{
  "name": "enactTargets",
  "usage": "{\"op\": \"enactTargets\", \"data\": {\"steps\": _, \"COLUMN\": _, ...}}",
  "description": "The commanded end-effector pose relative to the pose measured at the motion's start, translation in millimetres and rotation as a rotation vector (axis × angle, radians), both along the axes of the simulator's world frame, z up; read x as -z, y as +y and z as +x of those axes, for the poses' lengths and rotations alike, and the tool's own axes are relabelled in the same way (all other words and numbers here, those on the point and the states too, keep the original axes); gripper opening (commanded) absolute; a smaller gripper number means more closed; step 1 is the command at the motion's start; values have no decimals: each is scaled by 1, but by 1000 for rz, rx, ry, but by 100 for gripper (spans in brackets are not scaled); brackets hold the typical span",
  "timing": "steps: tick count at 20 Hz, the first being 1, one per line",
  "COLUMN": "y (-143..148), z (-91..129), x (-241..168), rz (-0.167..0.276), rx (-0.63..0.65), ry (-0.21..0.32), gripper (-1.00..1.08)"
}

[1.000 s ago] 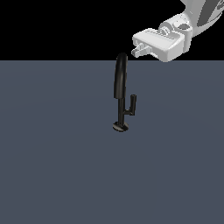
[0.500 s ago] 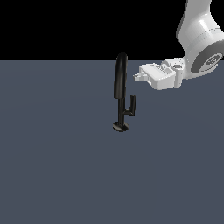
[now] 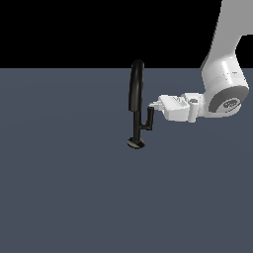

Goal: Turn on the faucet by rotating a designated handle.

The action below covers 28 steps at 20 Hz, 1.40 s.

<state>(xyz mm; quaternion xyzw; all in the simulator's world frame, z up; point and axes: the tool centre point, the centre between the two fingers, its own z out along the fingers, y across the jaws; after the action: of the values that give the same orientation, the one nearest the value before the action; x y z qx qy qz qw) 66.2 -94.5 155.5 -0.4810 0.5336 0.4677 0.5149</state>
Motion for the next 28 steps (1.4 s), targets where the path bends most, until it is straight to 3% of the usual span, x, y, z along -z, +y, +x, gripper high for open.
{"op": "enactTargets", "data": {"steps": 1, "y": 1, "z": 1, "x": 9, "rz": 24, "rx": 25, "ry": 21, "gripper": -100}}
{"op": "enactTargets", "data": {"steps": 6, "y": 3, "z": 1, "x": 17, "rz": 42, "rx": 44, "ry": 38, "gripper": -100}}
{"op": "enactTargets", "data": {"steps": 15, "y": 3, "z": 1, "x": 14, "rz": 36, "rx": 37, "ry": 31, "gripper": -100}}
{"op": "enactTargets", "data": {"steps": 28, "y": 7, "z": -30, "x": 2, "rz": 36, "rx": 37, "ry": 31, "gripper": -100}}
